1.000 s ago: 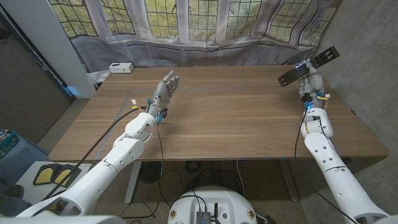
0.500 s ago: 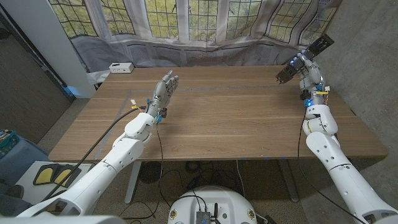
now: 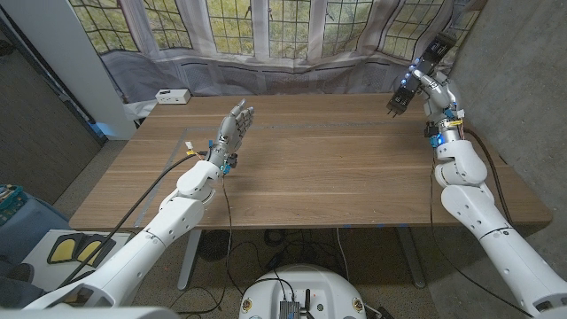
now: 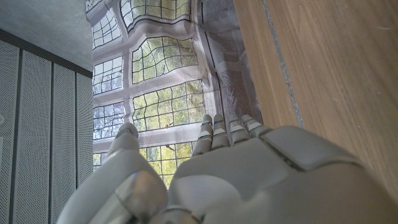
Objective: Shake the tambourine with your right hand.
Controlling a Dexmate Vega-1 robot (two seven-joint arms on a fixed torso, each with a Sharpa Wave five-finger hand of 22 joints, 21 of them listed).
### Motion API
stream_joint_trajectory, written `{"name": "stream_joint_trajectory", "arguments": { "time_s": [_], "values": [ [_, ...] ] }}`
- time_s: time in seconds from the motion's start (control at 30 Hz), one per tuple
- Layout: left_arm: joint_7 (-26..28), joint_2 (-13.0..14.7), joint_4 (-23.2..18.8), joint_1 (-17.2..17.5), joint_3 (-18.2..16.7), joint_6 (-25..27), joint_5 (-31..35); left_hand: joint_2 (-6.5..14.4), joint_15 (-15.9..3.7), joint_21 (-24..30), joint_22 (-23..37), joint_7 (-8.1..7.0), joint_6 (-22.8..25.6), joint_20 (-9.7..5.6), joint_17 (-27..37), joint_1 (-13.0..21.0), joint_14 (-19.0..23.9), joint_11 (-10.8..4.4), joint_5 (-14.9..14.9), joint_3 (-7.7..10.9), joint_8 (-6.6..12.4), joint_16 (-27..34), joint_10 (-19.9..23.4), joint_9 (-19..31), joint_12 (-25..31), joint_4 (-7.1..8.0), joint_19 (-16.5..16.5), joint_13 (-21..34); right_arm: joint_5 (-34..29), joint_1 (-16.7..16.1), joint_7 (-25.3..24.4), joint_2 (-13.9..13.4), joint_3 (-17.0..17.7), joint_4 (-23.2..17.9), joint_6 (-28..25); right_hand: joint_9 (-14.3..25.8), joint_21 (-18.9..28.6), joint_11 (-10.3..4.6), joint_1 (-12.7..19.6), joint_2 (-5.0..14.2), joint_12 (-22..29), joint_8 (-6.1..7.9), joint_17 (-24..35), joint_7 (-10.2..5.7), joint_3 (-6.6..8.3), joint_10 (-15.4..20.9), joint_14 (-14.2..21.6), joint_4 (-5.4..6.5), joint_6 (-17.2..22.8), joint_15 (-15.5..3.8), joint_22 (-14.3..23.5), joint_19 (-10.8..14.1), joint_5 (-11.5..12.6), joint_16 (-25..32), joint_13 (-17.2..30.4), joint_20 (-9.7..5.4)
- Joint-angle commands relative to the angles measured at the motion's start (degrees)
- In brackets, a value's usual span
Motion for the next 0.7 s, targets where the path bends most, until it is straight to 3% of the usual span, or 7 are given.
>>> {"name": "stream_joint_trajectory", "arguments": {
  "time_s": [0.03,0.43,0.7],
  "values": [
    [0.2,0.3,-0.6,0.5,-0.2,0.0,0.1,0.5,0.10,0.2,0.3,-0.09,0.1,-0.36,0.3,0.0,0.5,-0.05,-0.1,0.32,-0.08,0.0,0.3,0.2,0.1,-0.02,-0.2,0.2,-11.6,0.6,-1.8,-6.2,-2.4,-3.2,-0.7,0.1,0.4,-0.10,2.0,2.18,-0.1,0.19,0.3,-4.22,2.42,0.6,0.3,2.52,4.5,-3.05,0.1,-0.3,0.3,-0.4,0.1,-0.13],
    [0.6,0.6,-1.5,1.0,-0.3,0.1,0.2,0.5,0.05,0.1,0.3,-0.19,0.1,-0.23,0.3,0.1,0.4,-0.12,-0.1,0.33,-0.10,0.0,0.3,0.2,0.1,-0.03,-0.2,0.2,-26.0,1.3,-4.5,-12.8,-4.9,-8.1,-5.3,0.1,0.6,0.06,2.0,2.18,-0.2,0.22,0.5,-4.29,2.31,0.7,0.2,2.33,4.7,-2.98,0.1,-0.6,0.3,-0.4,0.1,0.02],
    [0.5,0.7,-1.7,1.1,-0.3,0.1,0.2,0.5,0.06,0.1,0.3,-0.15,0.1,-0.10,0.3,0.1,0.4,-0.17,-0.1,0.34,-0.10,0.0,0.3,0.2,0.1,-0.04,-0.3,0.2,-38.4,2.2,-6.0,-17.6,-7.4,-13.2,-11.8,0.1,0.7,-0.04,2.0,2.17,-0.2,0.21,0.6,-4.26,2.24,0.8,0.2,2.31,4.8,-2.71,0.1,-0.7,0.3,-0.5,0.1,0.15]
  ]
}}
